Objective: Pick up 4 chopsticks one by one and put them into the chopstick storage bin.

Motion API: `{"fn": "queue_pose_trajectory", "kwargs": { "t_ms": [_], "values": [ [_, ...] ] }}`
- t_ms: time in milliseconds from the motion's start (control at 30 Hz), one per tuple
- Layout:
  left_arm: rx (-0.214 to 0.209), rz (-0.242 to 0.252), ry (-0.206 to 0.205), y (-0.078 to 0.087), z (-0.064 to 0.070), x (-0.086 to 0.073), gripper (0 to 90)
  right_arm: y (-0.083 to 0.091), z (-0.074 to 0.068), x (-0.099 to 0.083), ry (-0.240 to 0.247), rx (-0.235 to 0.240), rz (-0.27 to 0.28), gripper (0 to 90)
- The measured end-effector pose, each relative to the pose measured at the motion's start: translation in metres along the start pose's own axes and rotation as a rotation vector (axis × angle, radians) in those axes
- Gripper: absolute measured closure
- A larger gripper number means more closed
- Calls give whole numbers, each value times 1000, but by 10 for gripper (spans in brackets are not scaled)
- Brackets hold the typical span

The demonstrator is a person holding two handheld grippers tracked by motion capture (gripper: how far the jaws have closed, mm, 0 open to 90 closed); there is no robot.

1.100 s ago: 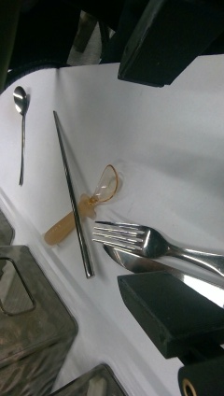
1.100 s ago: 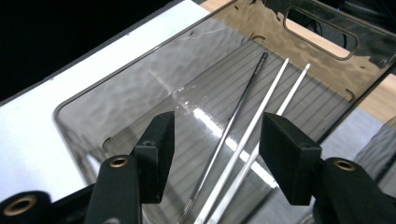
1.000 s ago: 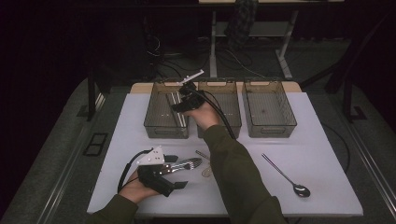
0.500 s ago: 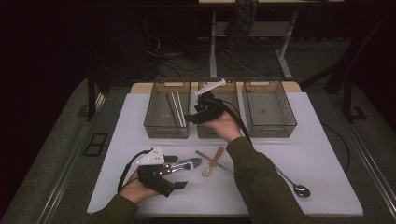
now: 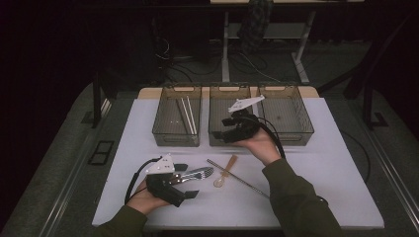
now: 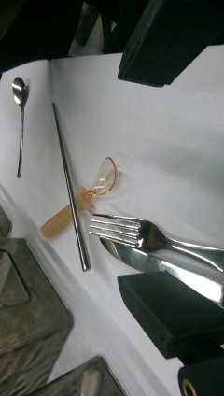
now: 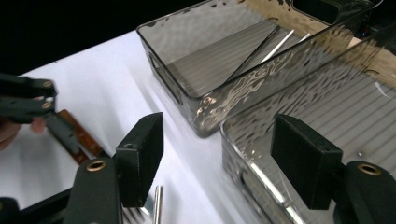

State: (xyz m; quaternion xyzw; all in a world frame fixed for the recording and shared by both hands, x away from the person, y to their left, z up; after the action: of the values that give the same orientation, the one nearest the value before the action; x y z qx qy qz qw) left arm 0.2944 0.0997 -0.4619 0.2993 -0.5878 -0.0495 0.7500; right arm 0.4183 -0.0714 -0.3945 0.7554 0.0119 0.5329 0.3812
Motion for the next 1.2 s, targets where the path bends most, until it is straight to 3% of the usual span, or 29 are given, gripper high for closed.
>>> {"fn": "queue_pose_trajectory", "kwargs": {
  "t_ms": [467, 700, 900, 1200],
  "values": [
    [10, -5, 2, -2, -2, -1, 22, 44, -4, -49, 21, -6, 27, 319],
    [9, -8, 0, -3, -2, -1, 23, 56, -5, -81, 26, -16, -5, 296],
    [13, -14, -5, -2, 0, -2, 23, 60, -7, -111, 8, 3, -56, 301],
    [11, -23, -12, -3, 1, -2, 23, 70, -16, -132, -1, 16, -73, 320]
  ]
}}
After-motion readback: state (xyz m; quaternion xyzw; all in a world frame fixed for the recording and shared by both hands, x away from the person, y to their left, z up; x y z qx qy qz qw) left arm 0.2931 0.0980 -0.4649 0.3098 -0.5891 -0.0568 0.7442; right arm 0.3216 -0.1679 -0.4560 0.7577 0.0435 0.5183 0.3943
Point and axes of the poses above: each handheld gripper's, and its own axes: y roughly backward along the jaws, x roughly out of its top, z roughly to its right, the point moved 7 cm from there along -y, roughly forward along the jaws, and after that the axes turned 1 degree about -y, right-handed, at the moved point
